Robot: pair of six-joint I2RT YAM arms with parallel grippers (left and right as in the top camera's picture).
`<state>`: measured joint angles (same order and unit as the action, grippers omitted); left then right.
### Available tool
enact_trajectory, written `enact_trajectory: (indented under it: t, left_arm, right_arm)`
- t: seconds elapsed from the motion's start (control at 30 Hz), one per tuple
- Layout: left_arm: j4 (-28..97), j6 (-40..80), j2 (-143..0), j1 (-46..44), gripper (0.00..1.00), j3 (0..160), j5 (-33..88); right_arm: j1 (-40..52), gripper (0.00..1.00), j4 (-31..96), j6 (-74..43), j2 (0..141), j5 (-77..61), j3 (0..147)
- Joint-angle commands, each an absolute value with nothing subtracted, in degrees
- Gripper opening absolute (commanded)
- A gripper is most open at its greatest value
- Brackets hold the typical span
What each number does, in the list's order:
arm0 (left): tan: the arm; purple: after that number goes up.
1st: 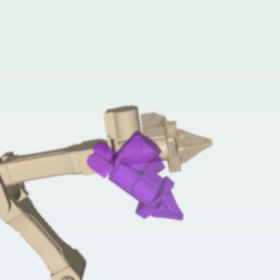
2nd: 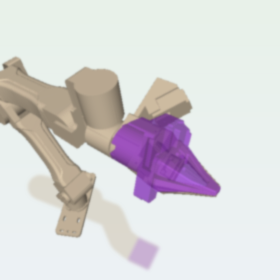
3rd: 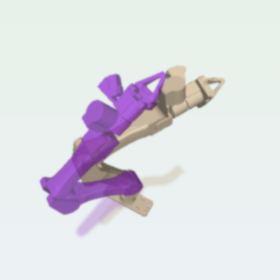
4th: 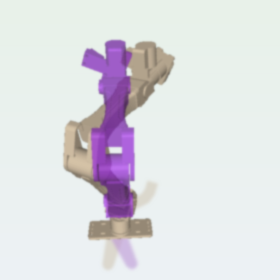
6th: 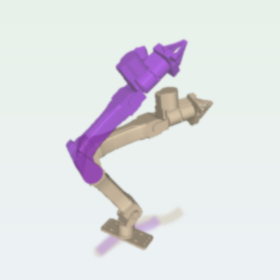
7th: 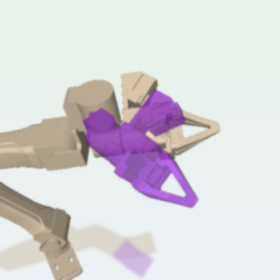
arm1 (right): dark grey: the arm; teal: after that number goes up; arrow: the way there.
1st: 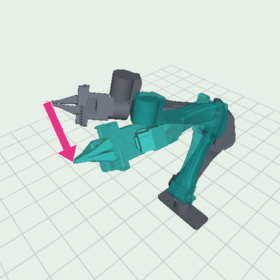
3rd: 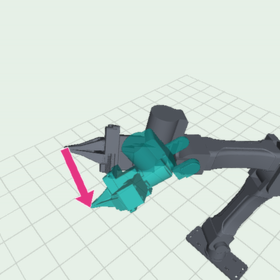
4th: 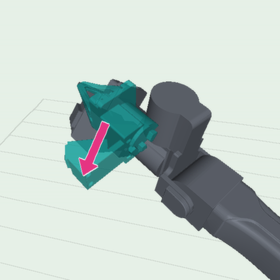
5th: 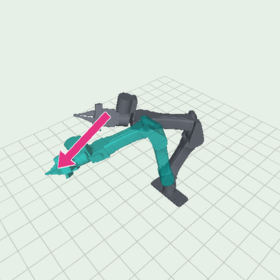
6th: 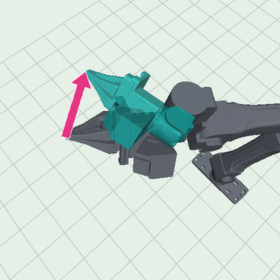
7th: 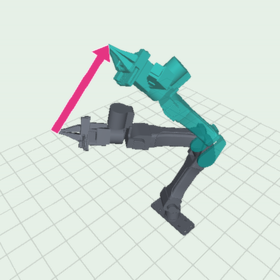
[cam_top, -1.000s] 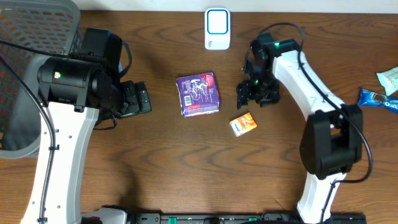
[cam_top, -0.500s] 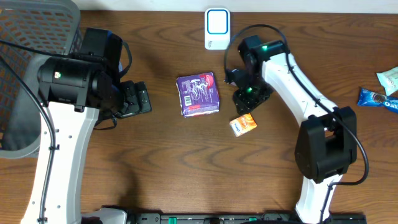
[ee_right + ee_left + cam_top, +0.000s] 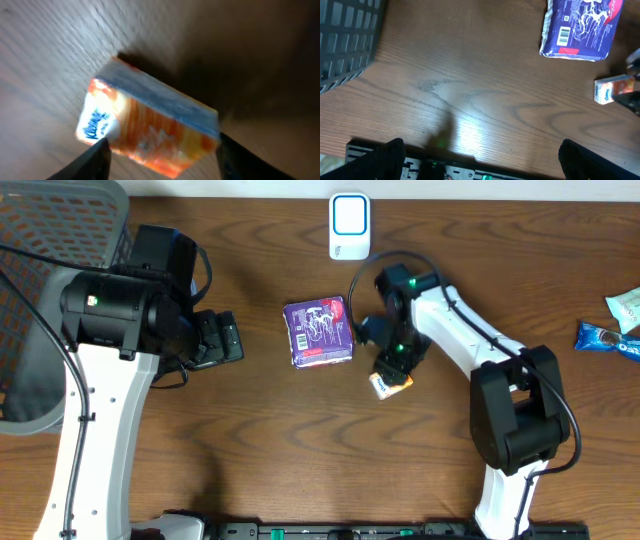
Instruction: Scan the item barcode
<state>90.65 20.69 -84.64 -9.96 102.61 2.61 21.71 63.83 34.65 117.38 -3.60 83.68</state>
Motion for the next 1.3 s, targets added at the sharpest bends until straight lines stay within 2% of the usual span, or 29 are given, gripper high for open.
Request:
enact_trajectory:
  t: [0.0,0.1,0.13,0.2,0.27,0.53,0.8,0.9,1.07,1.13,1.17,1.2,1.23,1.27]
  left_arm:
    - [90.8,20.0,-85.0,-9.8,0.98,102.6,1.9]
    - [90.8,19.9,-85.0,-9.8,0.98,102.6,1.9]
    - [90.8,19.9,-85.0,-9.8,0.98,102.6,1.9]
    - [90.8,19.9,-85.0,-9.8,0.98,102.6,1.9]
    - [90.8,19.9,-85.0,-9.8,0.98,102.6,1.9]
    - [90.8,20.0,-85.0,-9.8,0.98,102.6,1.9]
    - [90.8,19.9,-85.0,-9.8,0.98,102.6,1.9]
    - [90.8,19.9,-85.0,-9.8,0.98,102.6,1.9]
    - [90.8,20.0,-85.0,-9.8,0.98,102.6,1.9]
    - [90.8,20.0,-85.0,-9.8,0.98,102.6,1.9]
    - [90.8,19.9,-85.0,-9.8,0.98,102.6,1.9]
    - [90.8,19.9,-85.0,-9.8,0.98,102.6,1.9]
    - [90.8,20.0,-85.0,-9.8,0.98,102.6,1.9]
    - [90.8,19.9,-85.0,-9.8,0.98,102.6,1.9]
  right_arm:
    - [21.8,0.58,60.6,38.0,117.9,-3.3,80.8]
    - [21.8,0.44,56.8,36.4,117.9,-3.3,80.4]
    - [21.8,0.32,55.2,35.1,117.9,-3.3,80.4]
    - [21.8,0.15,52.5,31.8,117.9,-3.3,80.4]
    - [21.7,0.02,50.0,26.6,117.9,-3.3,80.4]
    - [19.4,0.02,46.0,1.9,117.9,-3.0,80.4]
    - [11.7,0.01,47.2,-28.4,117.9,-3.7,80.4]
    - [9.9,0.02,48.2,-31.4,117.9,-8.5,80.4]
    - [9.0,0.20,51.0,-27.2,117.7,-12.0,81.8]
    - [8.8,0.34,54.5,-23.9,117.5,-9.4,84.4]
    - [8.6,0.44,56.1,-22.3,117.5,-8.7,85.9]
    - [8.4,0.73,57.6,-20.6,117.5,-8.3,87.5]
    - [8.2,0.96,59.1,-18.7,117.5,-8.3,89.3]
    - [7.9,0.99,60.4,-16.3,117.5,-8.2,91.5]
